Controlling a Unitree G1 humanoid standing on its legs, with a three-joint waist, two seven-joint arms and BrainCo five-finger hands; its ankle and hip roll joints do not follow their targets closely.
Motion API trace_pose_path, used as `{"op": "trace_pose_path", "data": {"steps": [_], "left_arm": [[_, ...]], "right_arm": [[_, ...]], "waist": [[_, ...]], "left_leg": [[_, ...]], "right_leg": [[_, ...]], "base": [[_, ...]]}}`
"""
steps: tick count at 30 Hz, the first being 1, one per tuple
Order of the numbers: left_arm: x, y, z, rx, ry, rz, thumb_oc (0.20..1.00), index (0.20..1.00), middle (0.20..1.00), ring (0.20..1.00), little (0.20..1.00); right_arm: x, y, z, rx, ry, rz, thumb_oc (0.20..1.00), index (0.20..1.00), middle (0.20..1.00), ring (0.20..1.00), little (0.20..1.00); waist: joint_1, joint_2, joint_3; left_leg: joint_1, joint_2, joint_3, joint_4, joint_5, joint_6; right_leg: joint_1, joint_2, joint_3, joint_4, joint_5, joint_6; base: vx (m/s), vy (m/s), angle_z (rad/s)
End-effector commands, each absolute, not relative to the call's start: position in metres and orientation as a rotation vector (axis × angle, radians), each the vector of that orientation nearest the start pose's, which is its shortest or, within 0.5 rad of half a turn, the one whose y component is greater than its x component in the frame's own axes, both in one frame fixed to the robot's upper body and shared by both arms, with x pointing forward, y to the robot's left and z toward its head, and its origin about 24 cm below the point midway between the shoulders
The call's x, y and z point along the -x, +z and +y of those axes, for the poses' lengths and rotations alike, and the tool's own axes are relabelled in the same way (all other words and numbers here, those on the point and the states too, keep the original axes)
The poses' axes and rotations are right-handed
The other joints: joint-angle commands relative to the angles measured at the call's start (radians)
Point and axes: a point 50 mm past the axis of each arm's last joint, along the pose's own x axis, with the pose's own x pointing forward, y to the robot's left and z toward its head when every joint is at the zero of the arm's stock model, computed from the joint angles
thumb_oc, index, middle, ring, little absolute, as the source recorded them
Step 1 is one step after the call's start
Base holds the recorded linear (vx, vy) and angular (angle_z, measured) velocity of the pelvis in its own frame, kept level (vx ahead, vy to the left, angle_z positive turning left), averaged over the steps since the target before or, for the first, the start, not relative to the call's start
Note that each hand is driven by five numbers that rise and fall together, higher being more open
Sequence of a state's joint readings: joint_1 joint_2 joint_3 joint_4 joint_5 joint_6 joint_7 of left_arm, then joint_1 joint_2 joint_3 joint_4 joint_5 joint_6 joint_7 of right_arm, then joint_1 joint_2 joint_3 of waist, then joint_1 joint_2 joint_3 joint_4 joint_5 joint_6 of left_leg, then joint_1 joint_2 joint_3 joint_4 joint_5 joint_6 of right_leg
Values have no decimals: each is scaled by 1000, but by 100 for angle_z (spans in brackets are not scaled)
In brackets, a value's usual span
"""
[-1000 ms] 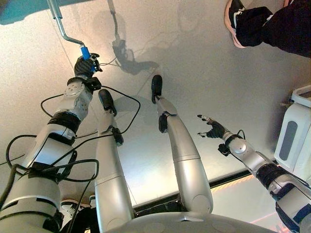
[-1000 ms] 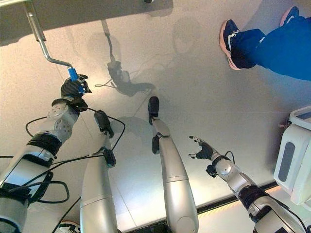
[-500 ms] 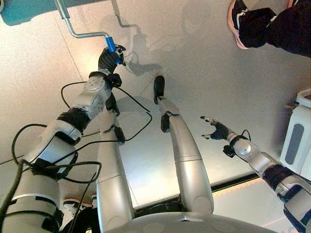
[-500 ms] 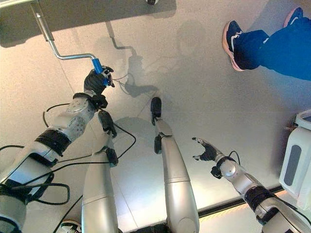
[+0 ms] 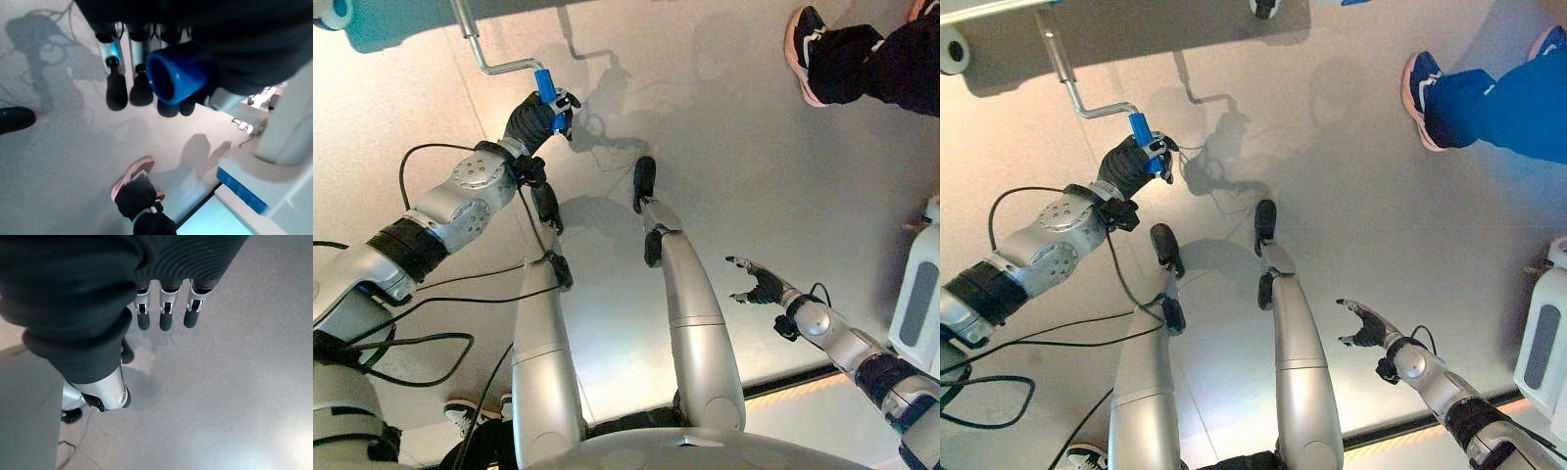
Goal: Raise the hospital bed
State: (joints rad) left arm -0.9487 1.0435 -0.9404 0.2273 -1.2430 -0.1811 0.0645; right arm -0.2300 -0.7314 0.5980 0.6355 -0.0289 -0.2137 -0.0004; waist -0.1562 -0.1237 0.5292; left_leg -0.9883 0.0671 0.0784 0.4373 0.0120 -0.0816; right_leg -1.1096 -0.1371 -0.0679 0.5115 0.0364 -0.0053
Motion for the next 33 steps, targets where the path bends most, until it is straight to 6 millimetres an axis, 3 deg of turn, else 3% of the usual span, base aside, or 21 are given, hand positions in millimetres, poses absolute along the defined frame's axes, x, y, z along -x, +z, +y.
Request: {"op": "trace_pose_path", "data": {"steps": [1,9,10,12,17,19,27,33], "left_arm": [[-286,236,104,-101,-978,-365,200,200,200,200,200],[-266,223,124,-75,-1001,-297,200,200,200,200,200],[-260,220,137,-80,-983,-274,200,200,200,200,200],[-257,218,151,-78,-941,-272,200,200,200,200,200],[-253,219,177,-65,-840,-281,200,200,200,200,200],[-253,219,177,-65,-840,-281,200,200,200,200,200],[-262,209,245,-104,-470,-276,200,200,200,200,200],[-270,206,277,-98,-264,-306,200,200,200,200,200]], "right_arm": [[-224,-36,-280,951,392,479,1000,1000,1000,1000,1000],[-214,-50,-281,904,379,543,1000,1000,1000,1000,1000],[-213,-53,-280,873,367,552,1000,1000,1000,1000,1000],[-214,-52,-281,869,366,551,1000,1000,1000,1000,1000],[-211,-52,-281,852,362,547,1000,1000,1000,1000,1000],[-211,-52,-281,853,363,546,1000,1000,1000,1000,1000],[-205,-54,-282,824,334,548,1000,1000,1000,1000,1000],[-206,-57,-277,807,325,542,1000,1000,1000,1000,1000]], "waist": [[-17,85,-9],[7,99,-10],[29,105,-10],[33,105,-10],[43,100,-10],[42,100,-10],[73,77,-9],[78,58,-9]], "left_leg": [[26,27,-36,81,-32,-16],[52,20,-30,142,-72,-9],[64,16,-29,163,-88,-3],[71,14,-29,165,-94,-1],[74,2,-30,165,-99,8],[74,2,-30,165,-99,8],[33,-16,-32,235,-132,31],[-8,-20,-38,280,-147,37]], "right_leg": [[59,17,14,-12,10,123],[86,7,18,31,-10,124],[101,-2,18,41,-13,127],[112,-9,14,32,-9,132],[133,-19,8,0,7,141],[133,-19,8,0,7,141],[132,-35,9,-34,44,167],[122,-44,5,-43,58,176]], "base": [[-1,16,6],[2,29,3],[2,79,4],[-6,101,2],[-6,80,0],[1,50,0],[4,128,-7],[7,96,2]]}}
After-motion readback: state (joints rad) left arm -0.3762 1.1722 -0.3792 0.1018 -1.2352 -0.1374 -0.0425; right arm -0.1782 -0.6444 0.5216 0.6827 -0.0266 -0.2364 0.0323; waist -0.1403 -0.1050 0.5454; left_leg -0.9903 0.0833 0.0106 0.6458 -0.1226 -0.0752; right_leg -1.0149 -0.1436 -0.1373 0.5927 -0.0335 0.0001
